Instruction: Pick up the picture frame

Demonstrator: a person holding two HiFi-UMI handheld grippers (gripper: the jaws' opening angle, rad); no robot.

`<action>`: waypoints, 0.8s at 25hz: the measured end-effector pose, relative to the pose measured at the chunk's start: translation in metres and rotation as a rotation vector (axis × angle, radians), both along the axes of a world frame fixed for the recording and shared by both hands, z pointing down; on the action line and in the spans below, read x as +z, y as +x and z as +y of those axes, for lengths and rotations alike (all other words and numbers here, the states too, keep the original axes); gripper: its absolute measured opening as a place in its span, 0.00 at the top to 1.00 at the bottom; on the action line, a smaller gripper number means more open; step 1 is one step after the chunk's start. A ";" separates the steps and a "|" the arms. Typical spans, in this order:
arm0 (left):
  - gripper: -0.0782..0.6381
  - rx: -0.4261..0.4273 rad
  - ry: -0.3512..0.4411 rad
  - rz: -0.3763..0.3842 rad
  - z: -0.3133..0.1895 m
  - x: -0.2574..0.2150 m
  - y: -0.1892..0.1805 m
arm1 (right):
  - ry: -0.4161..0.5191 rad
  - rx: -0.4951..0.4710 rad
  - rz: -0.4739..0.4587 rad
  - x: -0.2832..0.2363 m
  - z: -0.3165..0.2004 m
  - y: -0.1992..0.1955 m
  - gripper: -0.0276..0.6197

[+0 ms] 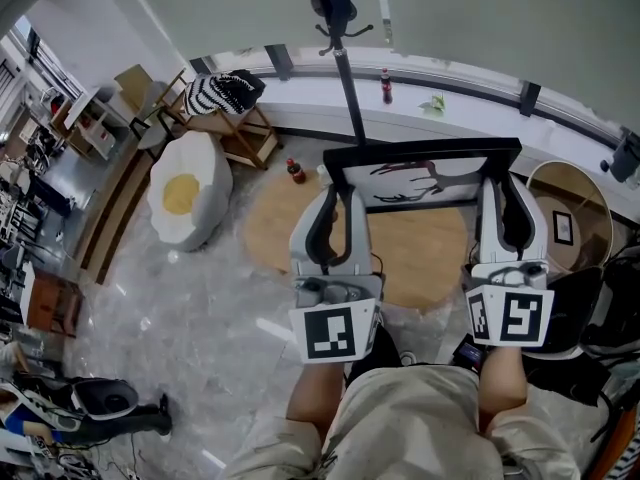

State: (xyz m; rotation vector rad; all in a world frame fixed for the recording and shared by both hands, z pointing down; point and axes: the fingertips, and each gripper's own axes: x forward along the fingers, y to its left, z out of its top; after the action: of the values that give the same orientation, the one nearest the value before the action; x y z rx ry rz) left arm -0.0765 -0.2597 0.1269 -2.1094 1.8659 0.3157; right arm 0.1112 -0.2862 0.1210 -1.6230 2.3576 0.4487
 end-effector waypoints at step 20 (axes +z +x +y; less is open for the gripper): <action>0.78 0.003 -0.018 0.003 -0.002 0.004 0.000 | -0.011 -0.002 0.018 0.002 -0.001 0.000 0.85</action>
State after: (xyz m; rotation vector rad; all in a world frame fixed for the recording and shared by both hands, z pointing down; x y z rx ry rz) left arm -0.0766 -0.2614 0.1306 -2.1243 1.8742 0.3040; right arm 0.1108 -0.2872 0.1229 -1.6287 2.3785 0.4520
